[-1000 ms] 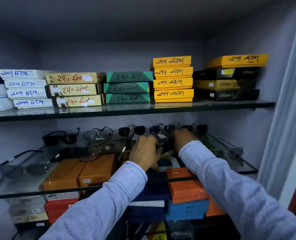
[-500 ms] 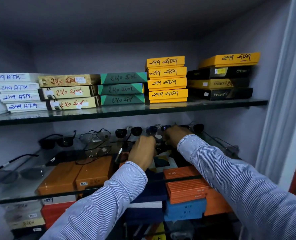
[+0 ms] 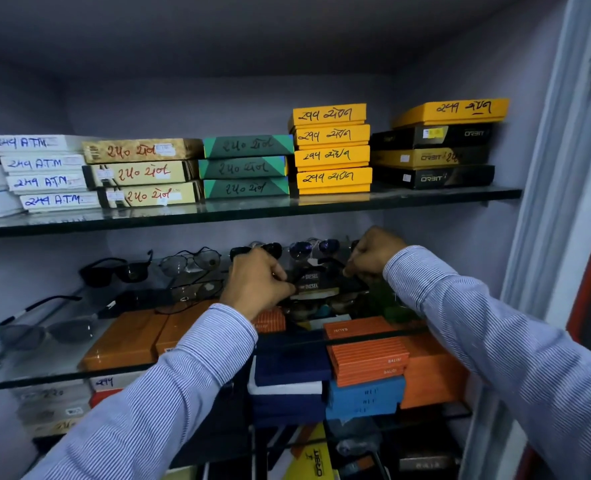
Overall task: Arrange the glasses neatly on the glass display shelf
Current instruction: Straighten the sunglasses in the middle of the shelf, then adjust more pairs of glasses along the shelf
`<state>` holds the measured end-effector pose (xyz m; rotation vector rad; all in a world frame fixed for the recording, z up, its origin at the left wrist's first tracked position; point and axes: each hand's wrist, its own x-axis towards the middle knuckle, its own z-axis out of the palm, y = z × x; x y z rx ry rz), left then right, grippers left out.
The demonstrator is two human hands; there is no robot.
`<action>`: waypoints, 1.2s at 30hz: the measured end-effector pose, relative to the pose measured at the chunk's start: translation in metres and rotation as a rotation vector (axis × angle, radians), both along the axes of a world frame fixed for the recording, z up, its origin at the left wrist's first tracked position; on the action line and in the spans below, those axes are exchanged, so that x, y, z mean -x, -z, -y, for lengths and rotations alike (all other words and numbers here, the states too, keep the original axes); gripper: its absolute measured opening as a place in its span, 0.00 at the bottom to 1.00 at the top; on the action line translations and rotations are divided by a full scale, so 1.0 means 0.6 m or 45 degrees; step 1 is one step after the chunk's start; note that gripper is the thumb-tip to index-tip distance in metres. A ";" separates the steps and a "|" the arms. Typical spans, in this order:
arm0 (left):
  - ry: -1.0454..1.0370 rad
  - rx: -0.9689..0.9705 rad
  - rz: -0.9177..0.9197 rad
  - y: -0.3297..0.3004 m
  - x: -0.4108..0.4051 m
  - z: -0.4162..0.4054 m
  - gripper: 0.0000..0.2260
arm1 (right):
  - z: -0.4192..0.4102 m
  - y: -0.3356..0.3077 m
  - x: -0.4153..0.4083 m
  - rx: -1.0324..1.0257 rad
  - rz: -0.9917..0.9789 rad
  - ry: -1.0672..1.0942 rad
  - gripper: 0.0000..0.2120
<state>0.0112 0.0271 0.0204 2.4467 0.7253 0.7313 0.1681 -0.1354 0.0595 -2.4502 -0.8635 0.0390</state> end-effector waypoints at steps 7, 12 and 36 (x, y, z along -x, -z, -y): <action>0.009 0.169 -0.123 -0.009 -0.009 0.020 0.02 | 0.021 0.005 -0.012 0.109 -0.112 0.053 0.14; 0.017 0.178 -0.110 -0.017 -0.023 0.032 0.02 | 0.031 0.013 -0.016 0.097 -0.118 0.065 0.14; -0.011 0.024 -0.024 -0.016 -0.028 0.027 0.07 | 0.019 0.010 -0.007 0.125 0.103 0.203 0.20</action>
